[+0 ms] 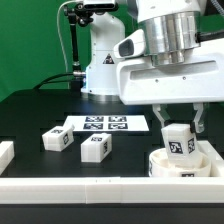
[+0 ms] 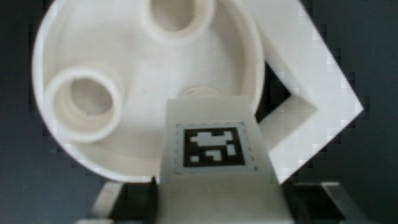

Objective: Assemble stool

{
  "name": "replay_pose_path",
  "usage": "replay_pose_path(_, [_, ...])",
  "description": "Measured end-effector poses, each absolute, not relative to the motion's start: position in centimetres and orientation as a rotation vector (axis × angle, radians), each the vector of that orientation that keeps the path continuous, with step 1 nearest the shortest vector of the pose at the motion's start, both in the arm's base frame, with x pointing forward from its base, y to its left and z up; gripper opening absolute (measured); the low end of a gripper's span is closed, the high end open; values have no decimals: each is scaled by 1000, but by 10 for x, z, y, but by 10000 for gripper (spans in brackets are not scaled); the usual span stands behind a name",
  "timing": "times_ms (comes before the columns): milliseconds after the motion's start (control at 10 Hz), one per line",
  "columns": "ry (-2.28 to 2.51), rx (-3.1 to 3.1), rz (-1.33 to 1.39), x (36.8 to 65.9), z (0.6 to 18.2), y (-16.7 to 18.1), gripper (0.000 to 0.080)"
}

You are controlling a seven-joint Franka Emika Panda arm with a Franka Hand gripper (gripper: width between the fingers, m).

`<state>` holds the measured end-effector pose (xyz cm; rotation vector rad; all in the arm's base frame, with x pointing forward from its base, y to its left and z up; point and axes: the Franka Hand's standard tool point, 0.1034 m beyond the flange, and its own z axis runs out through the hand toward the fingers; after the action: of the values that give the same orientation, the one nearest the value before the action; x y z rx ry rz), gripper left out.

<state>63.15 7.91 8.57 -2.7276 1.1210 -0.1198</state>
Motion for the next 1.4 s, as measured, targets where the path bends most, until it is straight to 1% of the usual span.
replay_pose_path(200, [1309, -2629, -97, 631, 84, 90, 338])
replay_pose_path(700, [1706, -2342, -25, 630, 83, 99, 338])
replay_pose_path(1000, [1764, -2294, -15, 630, 83, 102, 338])
replay_pose_path(1100, [1742, -2313, -12, 630, 85, 101, 439])
replay_pose_path(1200, [1714, -2333, -10, 632, 90, 100, 566])
replay_pose_path(1300, [1697, -2336, -20, 633, 96, 99, 631])
replay_pose_path(1400, [1677, -2343, -31, 635, 101, 99, 631])
